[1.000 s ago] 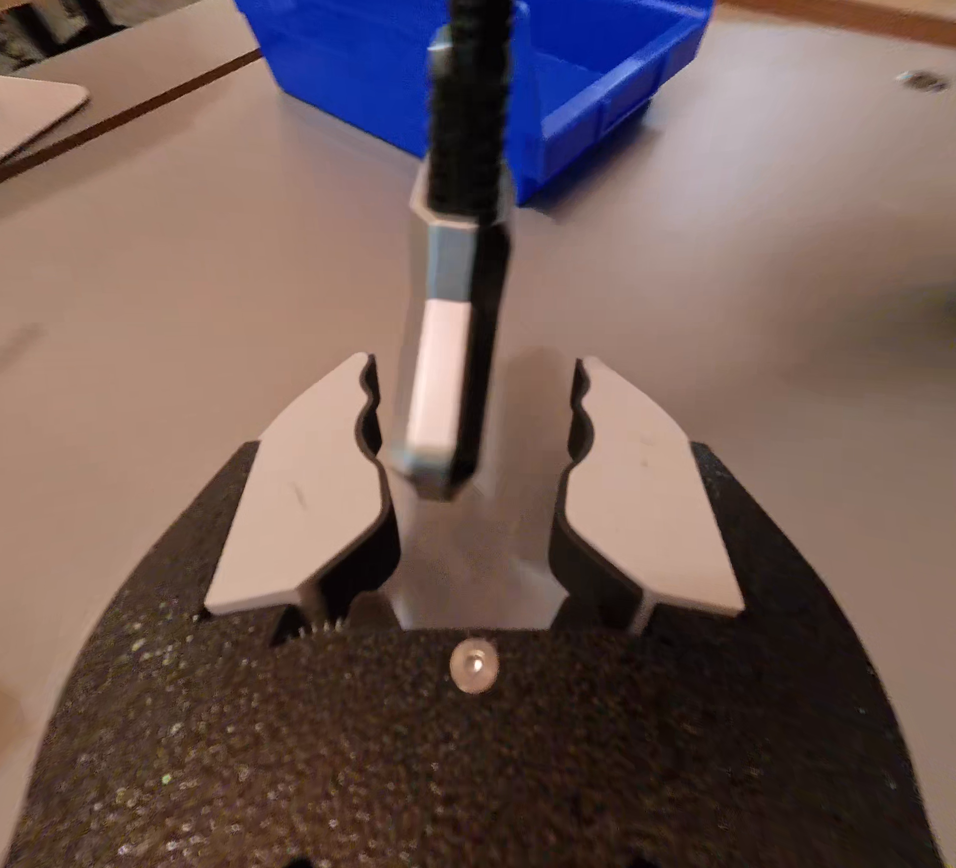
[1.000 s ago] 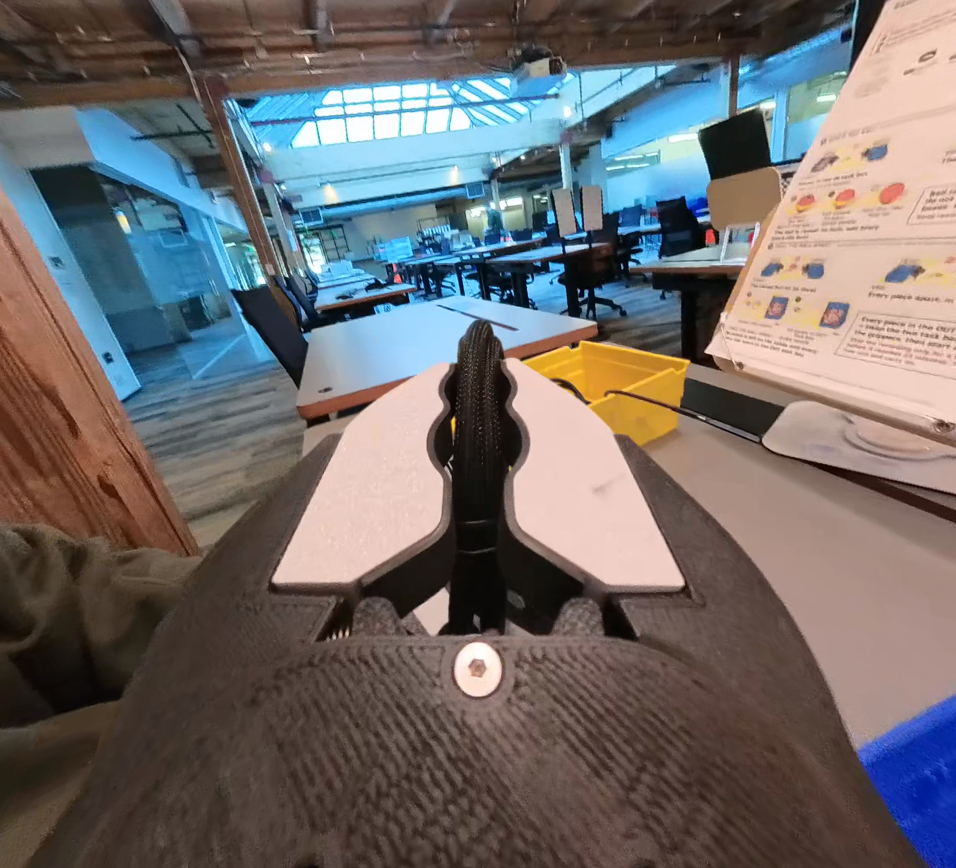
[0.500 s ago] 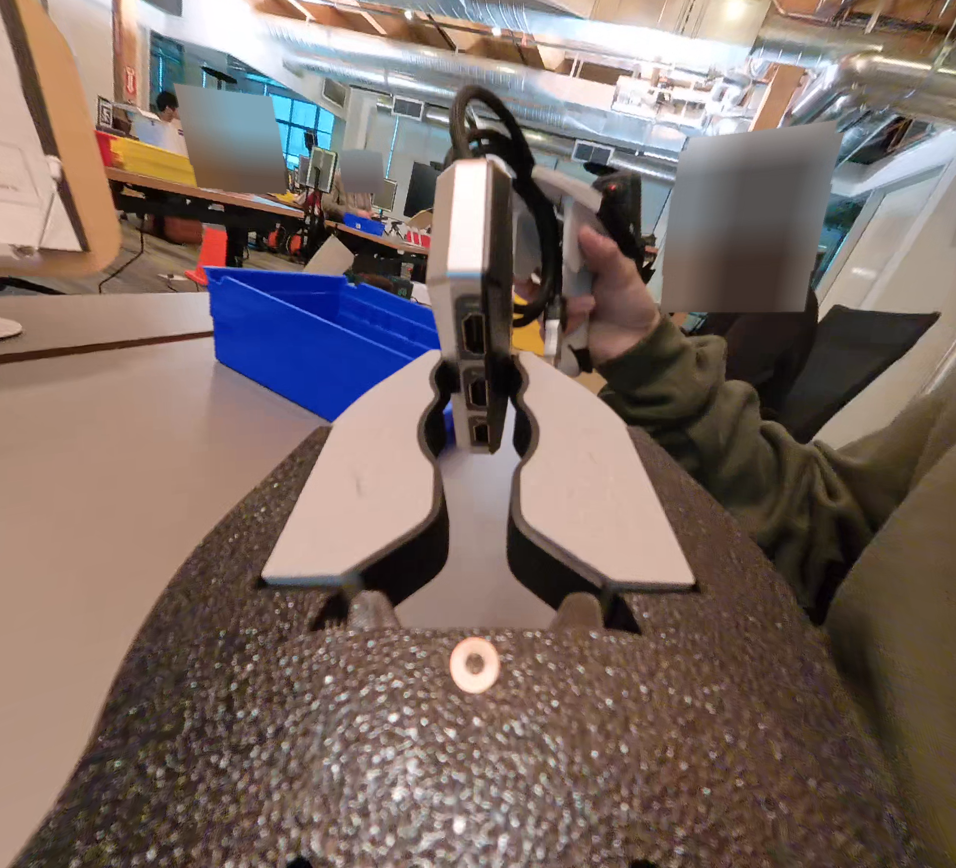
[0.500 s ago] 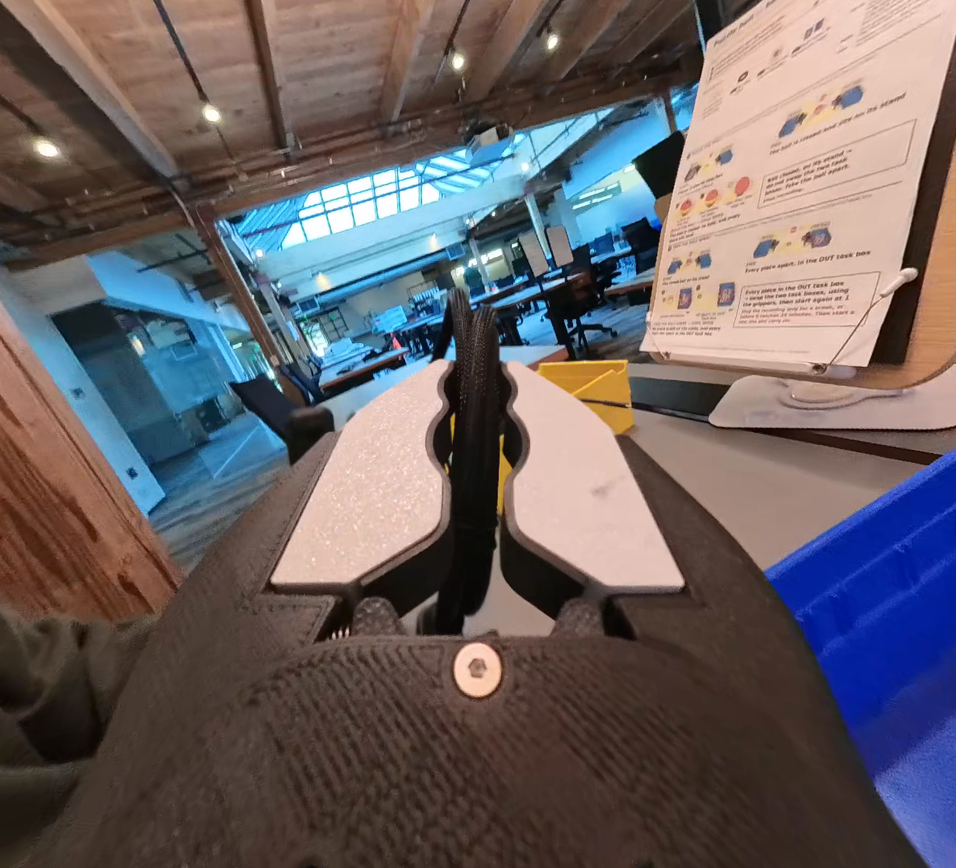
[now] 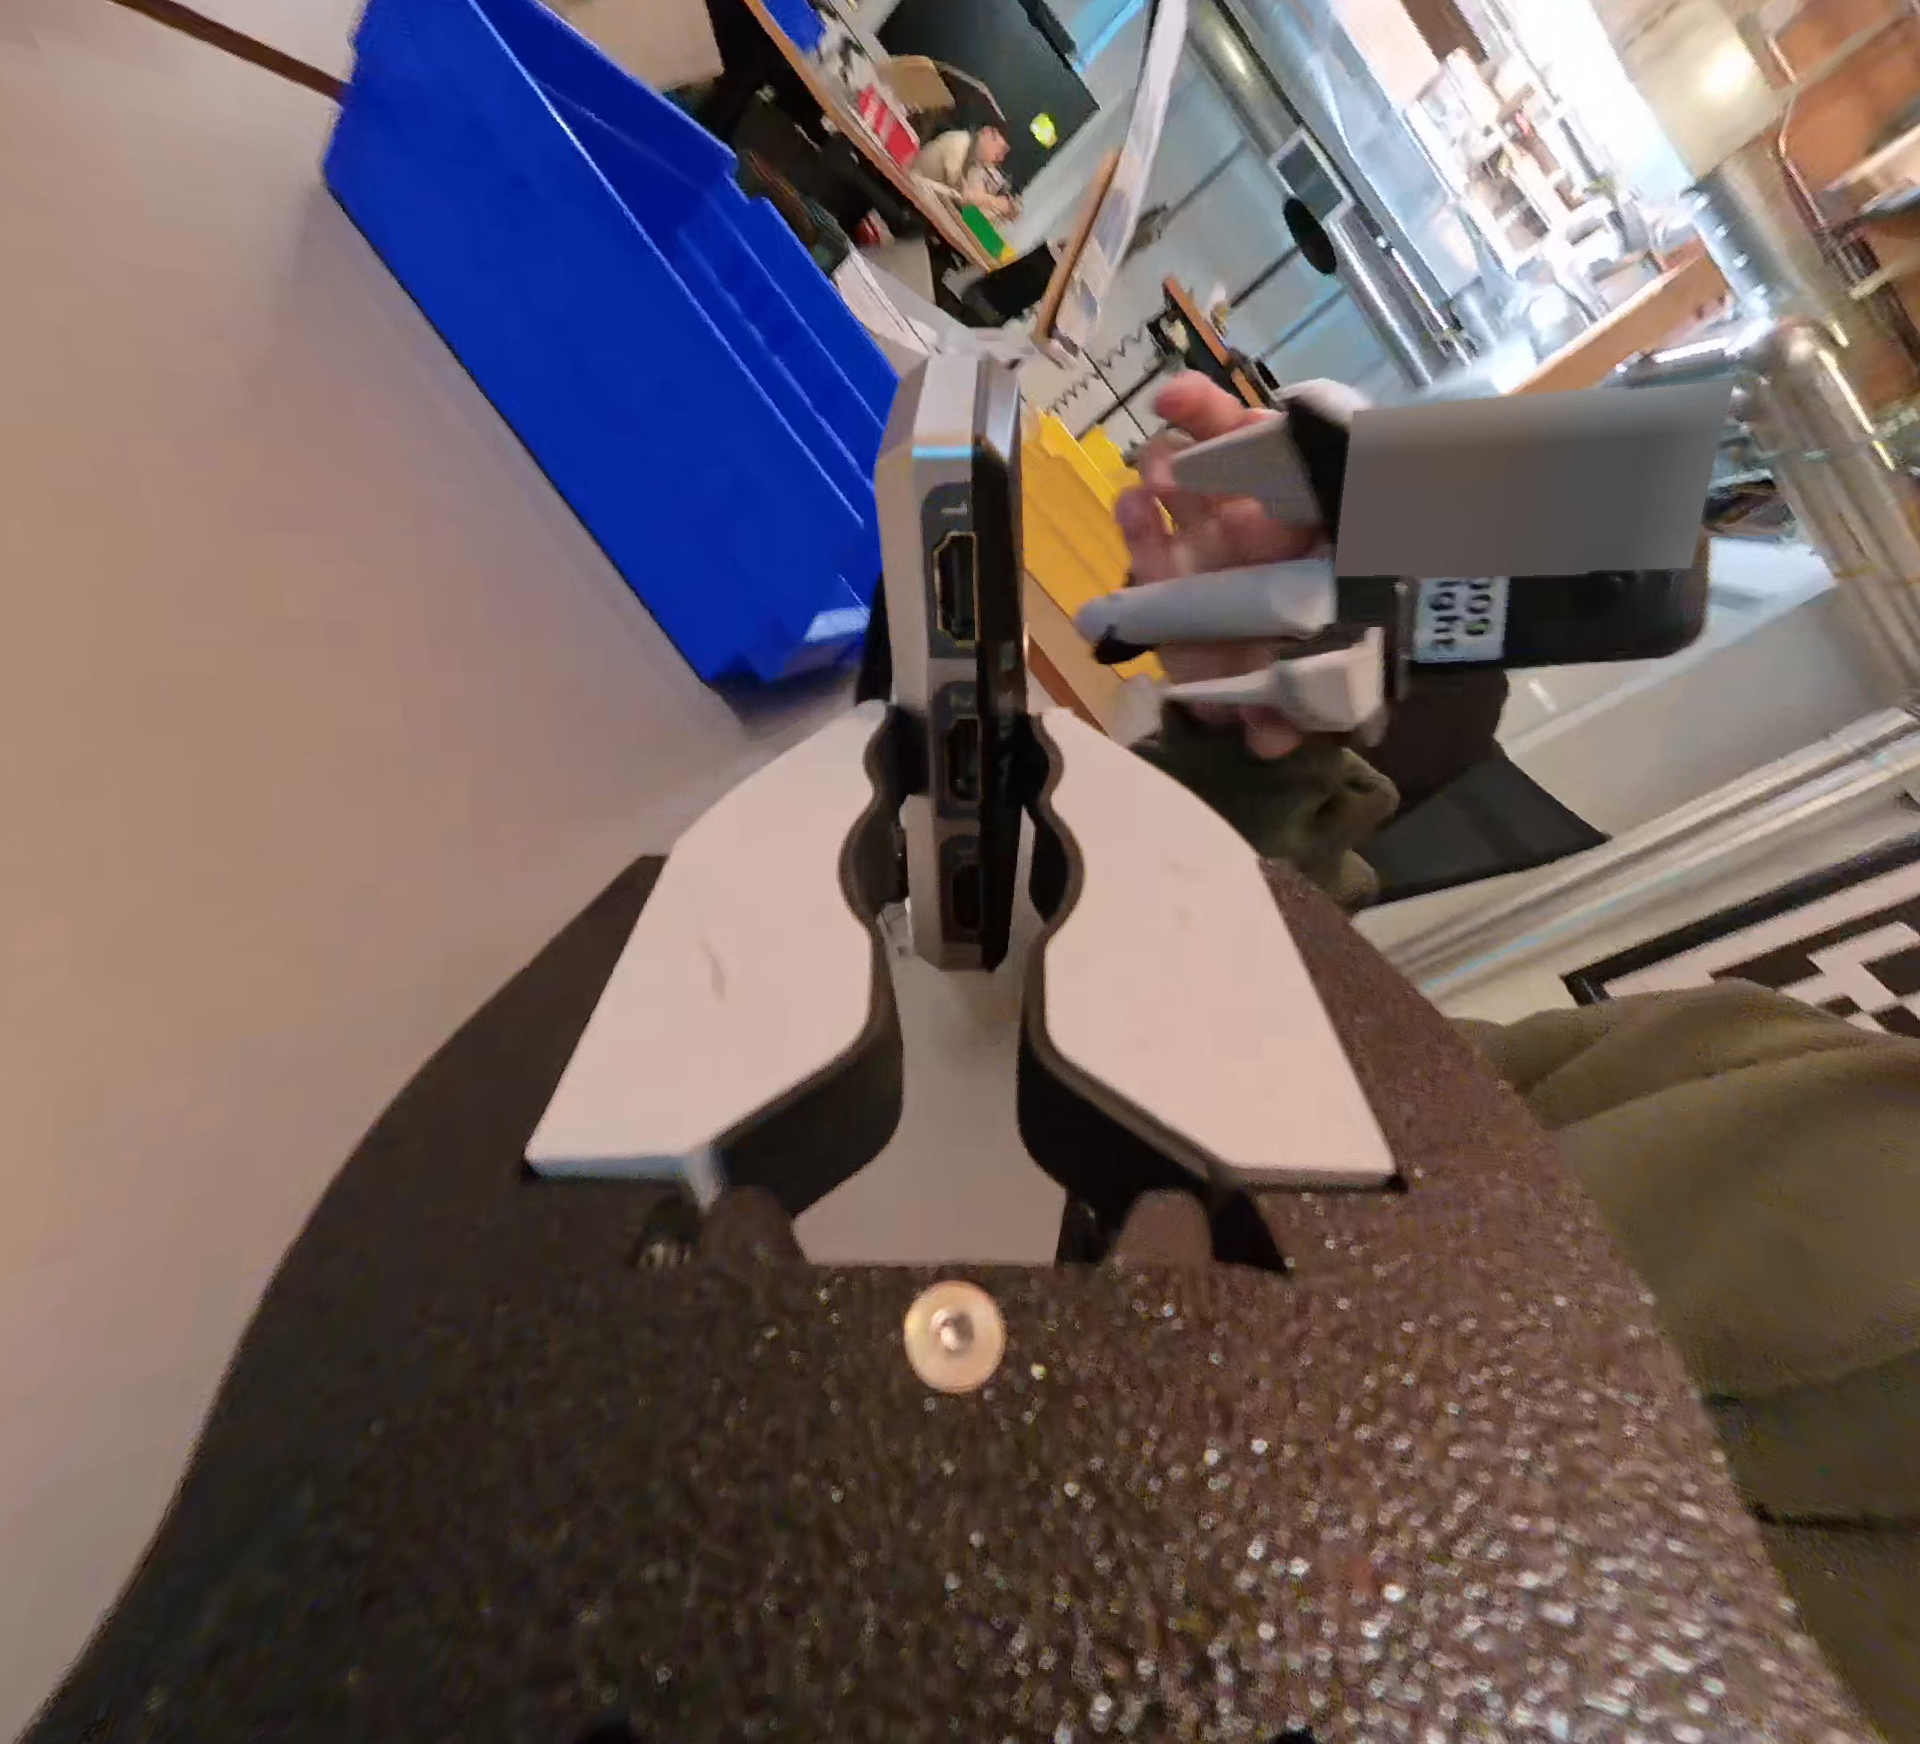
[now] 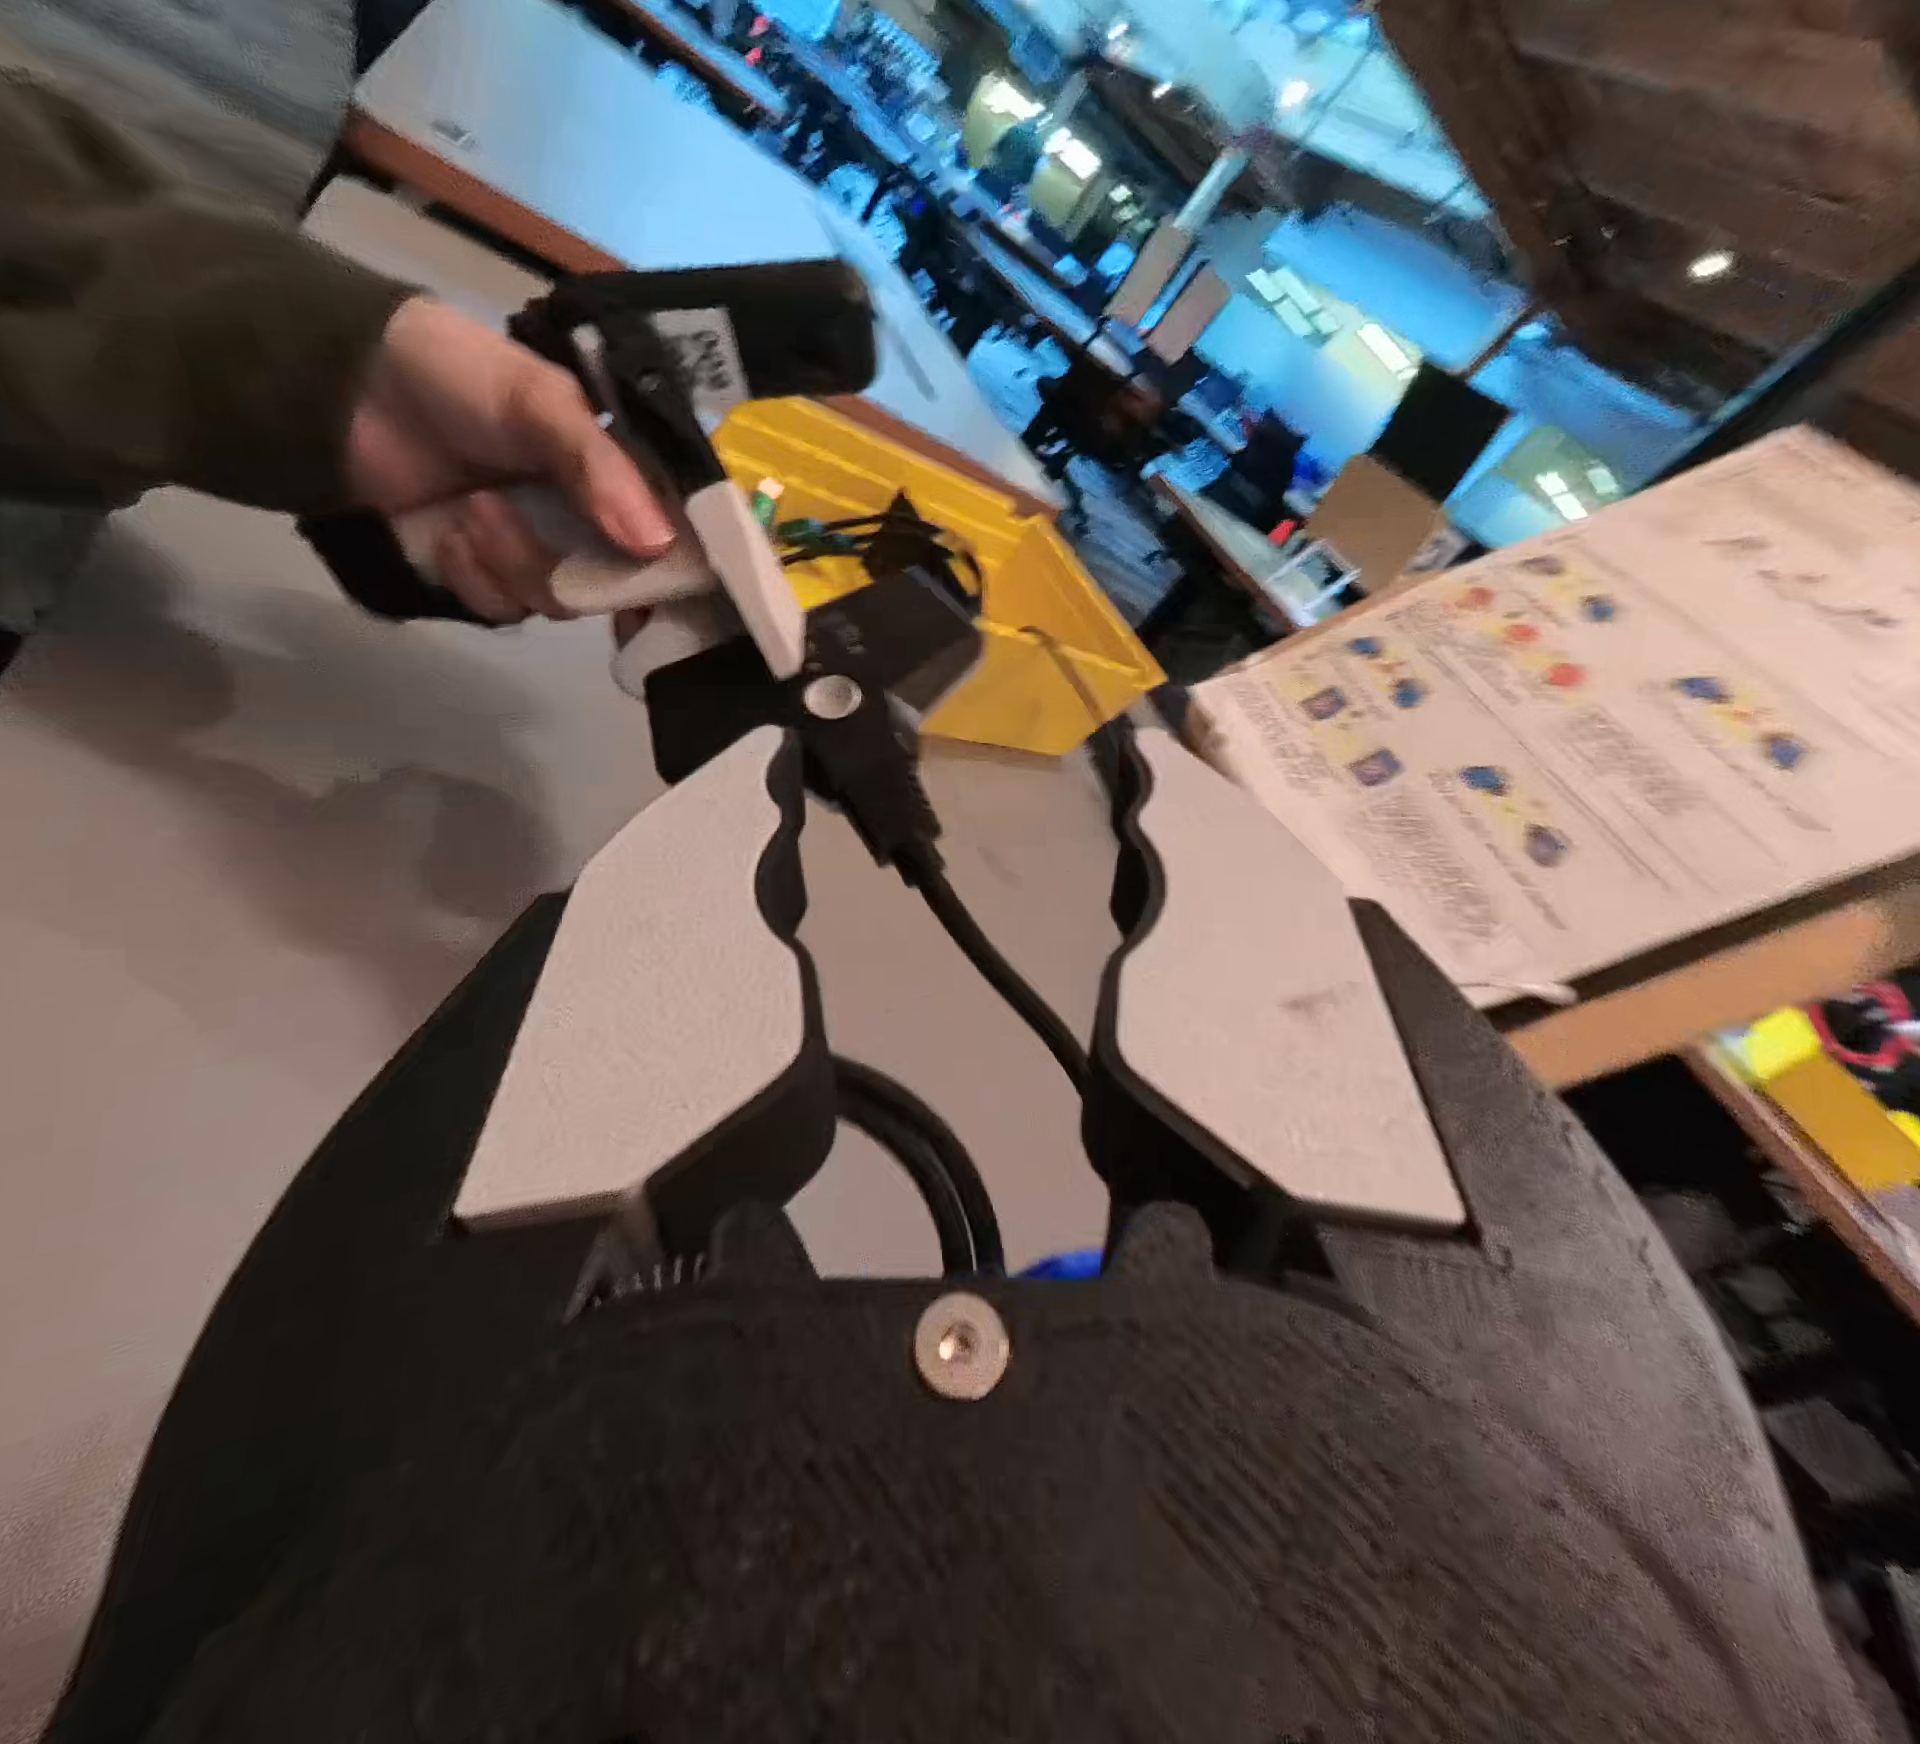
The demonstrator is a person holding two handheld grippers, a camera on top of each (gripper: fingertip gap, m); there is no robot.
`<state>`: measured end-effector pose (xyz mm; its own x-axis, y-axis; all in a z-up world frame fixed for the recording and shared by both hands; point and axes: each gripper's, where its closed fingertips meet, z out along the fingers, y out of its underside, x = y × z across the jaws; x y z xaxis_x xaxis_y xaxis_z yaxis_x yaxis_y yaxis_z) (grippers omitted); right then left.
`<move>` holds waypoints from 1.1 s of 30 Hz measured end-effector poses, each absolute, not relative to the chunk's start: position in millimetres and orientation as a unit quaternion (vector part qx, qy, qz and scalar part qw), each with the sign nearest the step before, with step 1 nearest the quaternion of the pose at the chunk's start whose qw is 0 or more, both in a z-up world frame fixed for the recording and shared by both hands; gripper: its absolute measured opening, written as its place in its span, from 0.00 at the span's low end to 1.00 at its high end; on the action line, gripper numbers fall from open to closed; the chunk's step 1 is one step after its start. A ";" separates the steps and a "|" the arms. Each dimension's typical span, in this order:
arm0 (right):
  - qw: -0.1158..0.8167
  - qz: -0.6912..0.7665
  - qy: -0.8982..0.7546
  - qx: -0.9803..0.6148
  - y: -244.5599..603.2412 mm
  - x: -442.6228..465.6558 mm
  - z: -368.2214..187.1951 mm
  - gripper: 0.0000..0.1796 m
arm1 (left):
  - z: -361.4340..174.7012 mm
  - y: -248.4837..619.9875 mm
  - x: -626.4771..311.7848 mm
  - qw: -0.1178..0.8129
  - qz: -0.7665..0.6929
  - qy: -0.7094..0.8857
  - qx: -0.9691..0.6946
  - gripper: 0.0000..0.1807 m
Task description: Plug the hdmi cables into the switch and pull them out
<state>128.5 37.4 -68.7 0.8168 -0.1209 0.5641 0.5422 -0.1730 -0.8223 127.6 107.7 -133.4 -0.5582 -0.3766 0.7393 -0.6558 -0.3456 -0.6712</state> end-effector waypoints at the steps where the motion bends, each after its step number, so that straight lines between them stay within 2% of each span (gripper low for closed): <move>1: 0.614 -0.253 -0.156 -0.731 47.7 129.1 -82.8 0.31 | -135.1 103.6 126.2 0.115 0.675 -0.567 0.457 0.12; 5: 0.578 -0.211 -0.186 -0.766 68.9 128.8 -129.5 0.23 | -136.0 95.8 118.8 0.186 0.680 -0.552 0.446 0.12; 8: 0.566 -0.198 -0.203 -0.774 72.7 125.5 -140.9 0.17 | -140.0 95.7 113.7 0.215 0.680 -0.544 0.442 0.12; 24: 0.728 -0.092 -0.148 -0.663 87.1 118.8 -131.1 0.16 | -132.2 113.2 112.8 0.329 0.723 -0.408 0.450 0.12; 33: 0.755 -0.071 -0.122 -0.640 94.7 117.6 -133.6 0.16 | -134.8 122.5 114.0 0.337 0.728 -0.386 0.456 0.11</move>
<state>117.6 94.7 -133.6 0.9603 0.0483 0.2746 0.2629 0.1704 -0.9496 114.0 122.5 -134.8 -0.3573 0.1383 0.9237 -0.8426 -0.4745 -0.2549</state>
